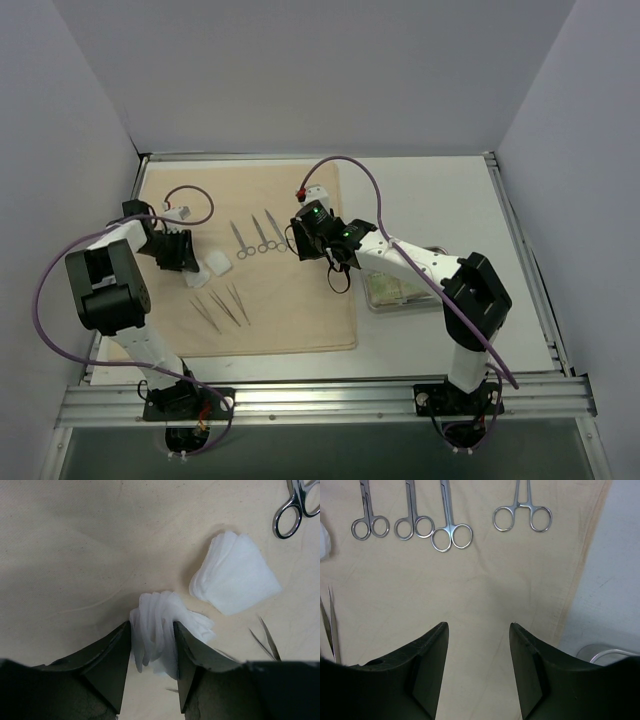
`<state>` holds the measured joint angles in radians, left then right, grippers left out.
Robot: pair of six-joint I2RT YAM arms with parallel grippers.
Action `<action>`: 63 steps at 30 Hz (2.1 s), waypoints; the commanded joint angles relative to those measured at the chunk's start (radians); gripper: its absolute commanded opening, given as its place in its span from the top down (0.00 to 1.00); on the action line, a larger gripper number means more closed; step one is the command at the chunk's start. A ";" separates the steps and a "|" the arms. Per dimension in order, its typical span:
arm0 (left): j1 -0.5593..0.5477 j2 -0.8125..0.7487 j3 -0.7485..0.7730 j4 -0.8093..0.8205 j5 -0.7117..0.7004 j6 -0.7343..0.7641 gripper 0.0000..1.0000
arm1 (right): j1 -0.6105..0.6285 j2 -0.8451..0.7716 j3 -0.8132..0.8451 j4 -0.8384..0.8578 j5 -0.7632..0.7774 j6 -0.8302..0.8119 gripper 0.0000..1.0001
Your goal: Prepare the surgical pack
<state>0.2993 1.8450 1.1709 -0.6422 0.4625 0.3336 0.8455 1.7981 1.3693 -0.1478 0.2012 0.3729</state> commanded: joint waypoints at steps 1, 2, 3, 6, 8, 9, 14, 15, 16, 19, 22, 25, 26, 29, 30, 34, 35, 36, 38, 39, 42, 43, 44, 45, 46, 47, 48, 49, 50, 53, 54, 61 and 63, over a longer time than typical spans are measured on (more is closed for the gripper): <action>-0.023 0.057 0.044 -0.007 -0.054 0.015 0.52 | 0.006 0.010 0.045 -0.026 0.027 -0.008 0.52; -0.025 0.066 0.049 -0.016 -0.050 0.012 0.54 | 0.006 0.010 0.047 -0.027 0.029 -0.009 0.52; -0.025 0.080 0.052 -0.019 -0.042 0.012 0.55 | 0.006 0.010 0.047 -0.029 0.032 -0.009 0.52; -0.034 0.085 0.059 -0.042 -0.022 0.024 0.62 | 0.006 0.010 0.050 -0.035 0.040 -0.012 0.52; -0.038 0.074 0.055 -0.047 -0.022 0.030 0.67 | 0.006 0.009 0.050 -0.036 0.043 -0.014 0.52; -0.040 0.069 0.055 -0.050 -0.022 0.038 0.72 | 0.006 0.007 0.050 -0.038 0.044 -0.014 0.52; -0.038 0.024 0.070 -0.096 0.001 0.059 0.87 | 0.004 0.009 0.054 -0.036 0.041 -0.011 0.52; -0.037 -0.002 0.070 -0.096 0.005 0.064 0.88 | 0.006 0.007 0.054 -0.035 0.037 -0.009 0.52; -0.038 -0.016 0.070 -0.099 0.008 0.065 0.90 | 0.006 0.009 0.053 -0.033 0.034 -0.008 0.52; -0.035 -0.062 0.072 -0.109 0.027 0.071 0.97 | 0.007 0.007 0.045 -0.015 0.014 -0.002 0.52; -0.031 -0.093 0.081 -0.131 0.060 0.084 0.98 | 0.017 0.009 0.033 0.019 -0.016 0.000 0.52; -0.028 -0.121 0.085 -0.152 0.074 0.097 0.98 | 0.023 0.006 0.027 0.065 -0.057 0.001 0.52; -0.028 -0.127 0.085 -0.160 0.077 0.102 0.98 | 0.024 0.006 0.021 0.095 -0.071 0.000 0.52; -0.028 -0.151 0.085 -0.181 0.088 0.119 0.98 | 0.027 0.007 0.002 0.183 -0.141 -0.002 0.52; -0.028 -0.162 0.085 -0.186 0.091 0.125 0.98 | 0.029 0.010 -0.001 0.203 -0.158 -0.003 0.52; -0.028 -0.190 0.088 -0.220 0.128 0.151 0.98 | 0.027 0.026 -0.018 0.333 -0.275 -0.011 0.46; -0.028 -0.196 0.088 -0.227 0.137 0.157 0.98 | 0.029 0.030 -0.024 0.409 -0.340 -0.012 0.44; -0.028 -0.207 0.088 -0.235 0.157 0.172 0.98 | 0.027 0.046 -0.030 0.453 -0.377 -0.011 0.42; -0.028 -0.220 0.088 -0.246 0.176 0.183 0.98 | 0.029 0.067 -0.030 0.564 -0.468 -0.005 0.36; -0.029 -0.234 0.085 -0.249 0.183 0.191 0.98 | 0.029 0.095 -0.027 0.605 -0.495 0.001 0.34; -0.029 -0.268 0.085 -0.281 0.214 0.235 0.98 | 0.027 0.156 -0.018 0.758 -0.595 0.038 0.23; -0.032 -0.279 0.085 -0.293 0.246 0.246 0.98 | 0.029 0.174 -0.015 0.843 -0.624 0.070 0.20; -0.035 -0.300 0.084 -0.298 0.261 0.255 0.98 | 0.029 0.211 -0.012 0.884 -0.672 0.087 0.16; -0.040 -0.308 0.081 -0.300 0.275 0.269 0.98 | 0.029 0.230 -0.007 0.921 -0.689 0.099 0.11; -0.049 -0.316 0.081 -0.301 0.290 0.272 0.98 | 0.029 0.248 0.007 0.988 -0.706 0.127 0.10; -0.054 -0.328 0.079 -0.303 0.298 0.275 0.98 | 0.030 0.285 0.013 1.023 -0.721 0.145 0.10; -0.055 -0.332 0.078 -0.304 0.307 0.283 0.98 | 0.030 0.305 0.017 1.059 -0.744 0.162 0.10; -0.057 -0.334 0.079 -0.309 0.314 0.286 0.98 | 0.029 0.325 0.031 1.102 -0.752 0.179 0.10; -0.060 -0.339 0.079 -0.313 0.327 0.289 0.98 | 0.029 0.357 0.042 1.114 -0.760 0.196 0.11; -0.066 -0.339 0.081 -0.317 0.340 0.292 0.98 | 0.033 0.398 0.070 1.157 -0.779 0.222 0.14; -0.068 -0.337 0.081 -0.315 0.341 0.291 0.98 | 0.035 0.405 0.070 1.174 -0.781 0.231 0.14; -0.092 -0.331 0.069 -0.284 0.341 0.280 0.98 | 0.046 0.472 0.117 1.219 -0.827 0.268 0.19; -0.097 -0.329 0.064 -0.272 0.335 0.274 0.98 | 0.052 0.506 0.151 1.205 -0.832 0.277 0.21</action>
<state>0.2165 1.5280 1.2274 -0.9379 0.7643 0.5888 0.8833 2.2555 1.4498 0.9886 -0.5900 0.6235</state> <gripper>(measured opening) 0.145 0.800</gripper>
